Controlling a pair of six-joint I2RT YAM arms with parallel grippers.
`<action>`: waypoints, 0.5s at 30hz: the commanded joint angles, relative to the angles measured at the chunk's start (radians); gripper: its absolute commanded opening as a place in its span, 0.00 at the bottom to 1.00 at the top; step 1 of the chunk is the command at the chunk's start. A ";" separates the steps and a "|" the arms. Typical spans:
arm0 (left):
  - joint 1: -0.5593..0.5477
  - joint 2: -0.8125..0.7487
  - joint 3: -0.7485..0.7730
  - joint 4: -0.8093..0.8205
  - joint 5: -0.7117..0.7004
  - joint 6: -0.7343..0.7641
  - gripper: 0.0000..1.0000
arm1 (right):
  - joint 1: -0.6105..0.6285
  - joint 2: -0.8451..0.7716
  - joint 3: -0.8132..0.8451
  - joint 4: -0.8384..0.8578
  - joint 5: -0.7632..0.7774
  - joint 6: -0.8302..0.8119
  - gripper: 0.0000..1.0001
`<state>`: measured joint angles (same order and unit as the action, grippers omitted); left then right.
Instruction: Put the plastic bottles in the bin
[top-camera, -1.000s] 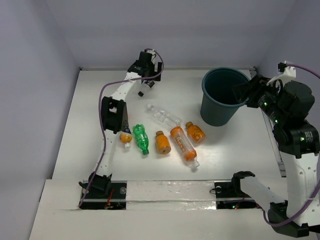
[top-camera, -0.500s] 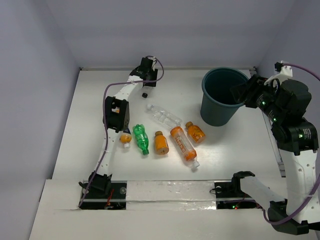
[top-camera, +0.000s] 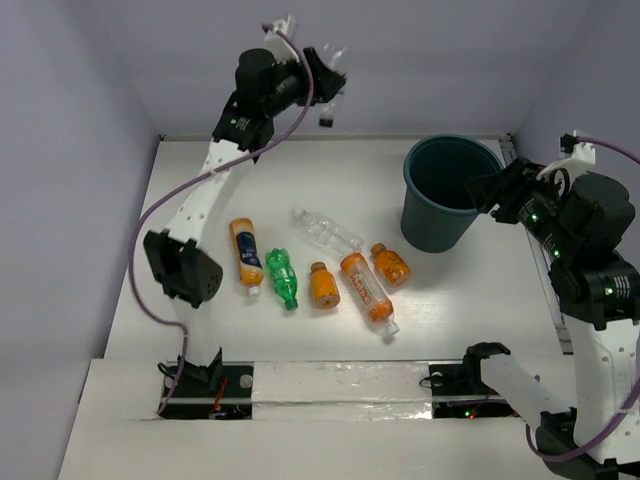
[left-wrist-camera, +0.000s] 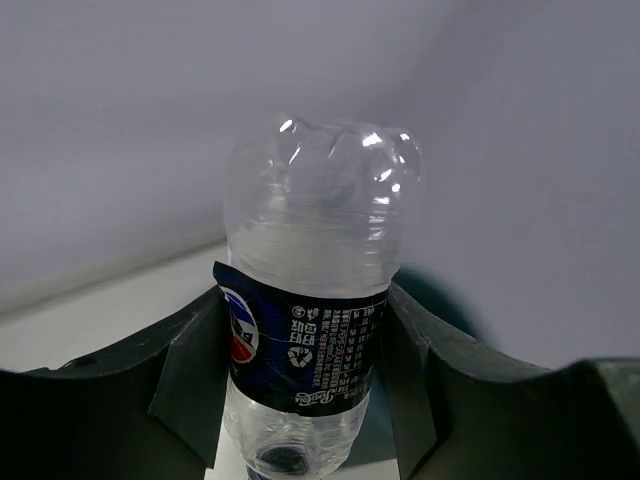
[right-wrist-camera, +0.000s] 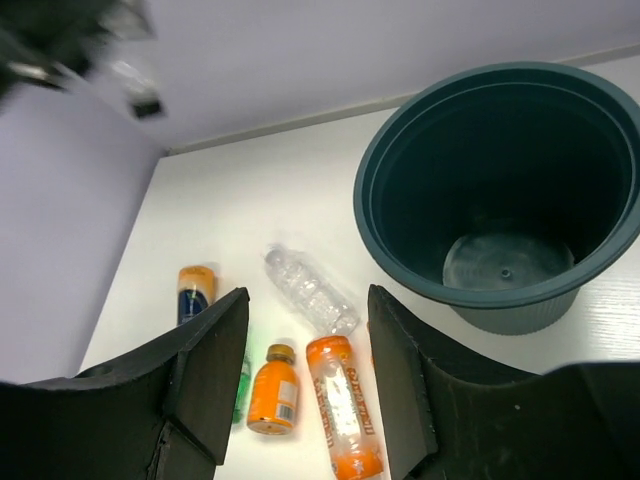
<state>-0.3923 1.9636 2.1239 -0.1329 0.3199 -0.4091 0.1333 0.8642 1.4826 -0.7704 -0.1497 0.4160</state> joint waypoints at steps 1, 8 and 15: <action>-0.109 -0.115 -0.038 0.358 0.225 -0.255 0.32 | 0.011 -0.030 -0.019 0.074 -0.031 0.032 0.56; -0.262 0.033 0.160 0.495 0.186 -0.373 0.32 | 0.011 -0.082 -0.018 0.074 -0.051 0.044 0.56; -0.350 0.204 0.263 0.550 0.067 -0.364 0.33 | 0.011 -0.128 -0.004 0.053 -0.067 0.058 0.56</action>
<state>-0.7246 2.1403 2.3669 0.3523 0.4454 -0.7517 0.1337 0.7540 1.4570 -0.7483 -0.1917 0.4614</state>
